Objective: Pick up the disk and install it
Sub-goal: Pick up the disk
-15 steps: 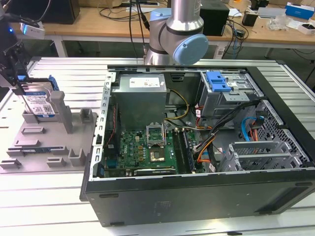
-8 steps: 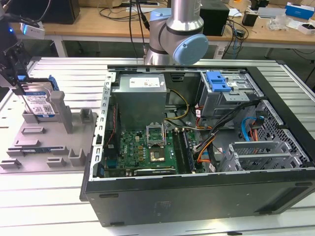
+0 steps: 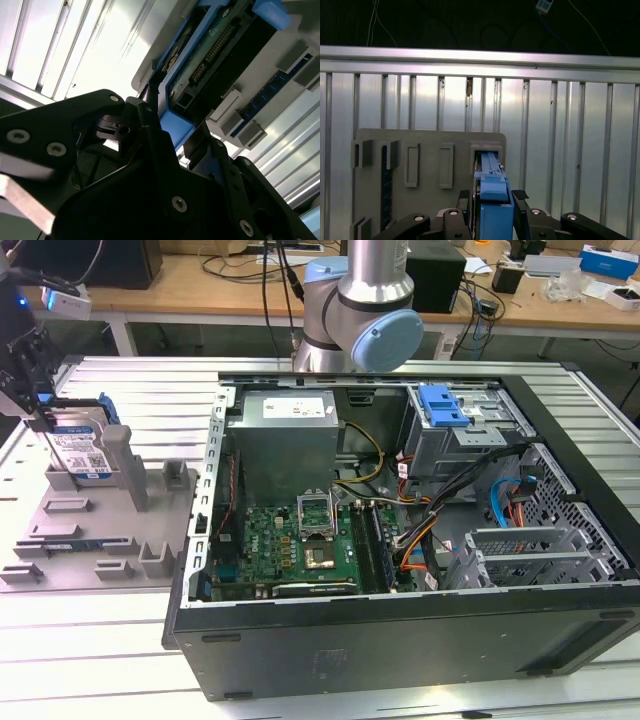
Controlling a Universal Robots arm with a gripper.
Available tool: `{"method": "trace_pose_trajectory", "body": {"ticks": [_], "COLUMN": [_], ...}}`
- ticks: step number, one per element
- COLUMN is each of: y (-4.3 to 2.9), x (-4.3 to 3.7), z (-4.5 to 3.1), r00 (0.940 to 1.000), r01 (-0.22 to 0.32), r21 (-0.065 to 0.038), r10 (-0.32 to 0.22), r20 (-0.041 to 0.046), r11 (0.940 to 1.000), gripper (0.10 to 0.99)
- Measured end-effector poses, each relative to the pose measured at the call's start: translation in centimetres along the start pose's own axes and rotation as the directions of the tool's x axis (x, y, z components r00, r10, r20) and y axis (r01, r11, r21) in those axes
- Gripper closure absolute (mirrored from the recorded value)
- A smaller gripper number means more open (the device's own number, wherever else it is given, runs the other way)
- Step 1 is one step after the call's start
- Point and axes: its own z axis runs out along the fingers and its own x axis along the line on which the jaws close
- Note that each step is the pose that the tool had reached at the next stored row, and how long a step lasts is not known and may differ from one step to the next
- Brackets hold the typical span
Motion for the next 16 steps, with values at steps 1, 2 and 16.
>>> {"method": "trace_pose_trajectory", "body": {"ticks": [1,2,16], "y": [0.00,0.00,0.00], "x": [0.00,0.00,0.00], "z": [0.00,0.00,0.04], "r00": [1.0000,1.0000,0.9998], "r01": [0.000,0.000,-0.018], "r21": [0.000,0.000,0.000], "r10": [0.000,0.000,0.018], "r20": [0.0001,0.0000,-0.0001], "r11": [1.0000,1.0000,0.9998], "gripper": [0.631,0.631,0.631]}}
